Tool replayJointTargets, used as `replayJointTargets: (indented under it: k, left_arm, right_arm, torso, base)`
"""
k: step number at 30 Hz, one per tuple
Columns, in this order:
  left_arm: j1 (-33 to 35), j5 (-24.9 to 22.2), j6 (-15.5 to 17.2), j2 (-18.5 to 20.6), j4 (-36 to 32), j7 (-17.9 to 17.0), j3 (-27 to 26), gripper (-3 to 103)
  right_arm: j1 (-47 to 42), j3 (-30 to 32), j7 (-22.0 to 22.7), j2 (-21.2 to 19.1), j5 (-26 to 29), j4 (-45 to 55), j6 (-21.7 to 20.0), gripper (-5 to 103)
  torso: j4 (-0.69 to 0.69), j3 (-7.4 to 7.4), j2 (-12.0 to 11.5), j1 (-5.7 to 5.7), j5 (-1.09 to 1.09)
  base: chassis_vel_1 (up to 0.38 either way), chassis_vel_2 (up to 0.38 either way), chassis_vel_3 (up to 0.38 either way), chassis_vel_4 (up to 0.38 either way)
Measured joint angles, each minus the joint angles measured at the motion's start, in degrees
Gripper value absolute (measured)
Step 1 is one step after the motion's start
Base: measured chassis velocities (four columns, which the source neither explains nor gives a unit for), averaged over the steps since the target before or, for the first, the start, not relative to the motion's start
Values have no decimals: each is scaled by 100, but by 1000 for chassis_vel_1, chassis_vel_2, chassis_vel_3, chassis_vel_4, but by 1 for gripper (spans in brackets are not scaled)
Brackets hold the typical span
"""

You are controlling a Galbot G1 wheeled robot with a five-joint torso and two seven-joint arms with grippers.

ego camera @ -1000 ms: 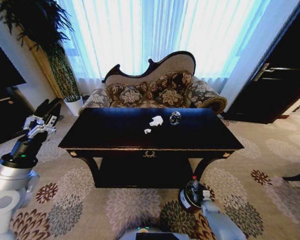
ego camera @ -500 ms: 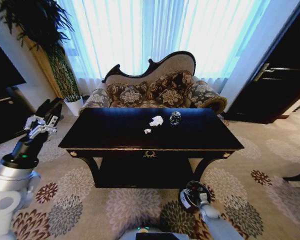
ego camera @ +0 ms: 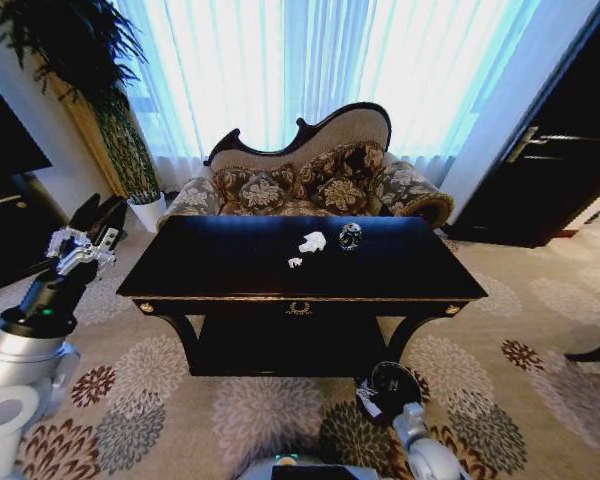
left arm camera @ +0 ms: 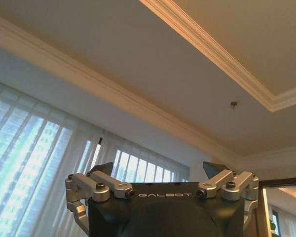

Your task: Move to the front of the table and place the trash on the table into the trash bin.

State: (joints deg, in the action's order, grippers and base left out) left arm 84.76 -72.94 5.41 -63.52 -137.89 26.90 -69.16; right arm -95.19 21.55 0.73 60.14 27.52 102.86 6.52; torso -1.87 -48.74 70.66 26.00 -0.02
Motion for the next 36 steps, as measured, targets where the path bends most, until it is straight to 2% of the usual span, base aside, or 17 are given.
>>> replayJointTargets:
  k: [6,8,10,11,16,25,30,32,36]
  left_arm:
    - [181,-181,-14,-62,-72,-98,-406,100]
    - [273,-191,50,-137,-75,-285,-566,100]
    - [311,-191,99,-177,-81,-390,-611,100]
    - [393,-186,189,-277,-110,-571,-684,100]
    - [539,46,255,-442,-173,-723,-758,100]
    - [533,125,325,-499,-339,-737,-698,100]
    - [389,321,349,-505,-207,-732,-303,100]
    - [368,403,346,-544,-139,-710,-193,100]
    - [317,396,337,-508,-48,-695,-218,100]
  right_arm:
    - [-272,80,158,-160,236,1055,-112,100]
    - [-289,215,263,-183,334,1612,-138,100]
    - [-267,267,287,-182,326,1749,-133,100]
    - [-175,367,313,-156,254,2006,-93,100]
    - [125,522,500,-136,230,2550,-124,100]
    - [558,552,822,2,253,2797,-261,100]
    - [1038,543,1078,0,355,2763,-618,100]
    - [1481,413,1240,-160,440,2656,-943,100]
    - [2067,174,1356,-410,490,2387,-1222,100]
  torso:
    - [0,-1,0,0,2]
    - [2,0,0,0,1]
    - [1,0,0,0,1]
    - [1,0,0,1,1]
    - [2,-1,0,1,1]
    - [1,-1,0,1,2]
    - [-1,-1,0,1,2]
    - [1,-2,-1,2,1]
    - [1,-1,0,2,2]
  base:
    - [0,0,0,0]
    - [0,0,0,0]
    - [0,0,0,0]
    - [0,0,0,0]
    - [0,0,0,0]
    - [0,0,0,0]
    - [0,0,0,0]
    - [0,0,0,0]
    - [0,0,0,0]
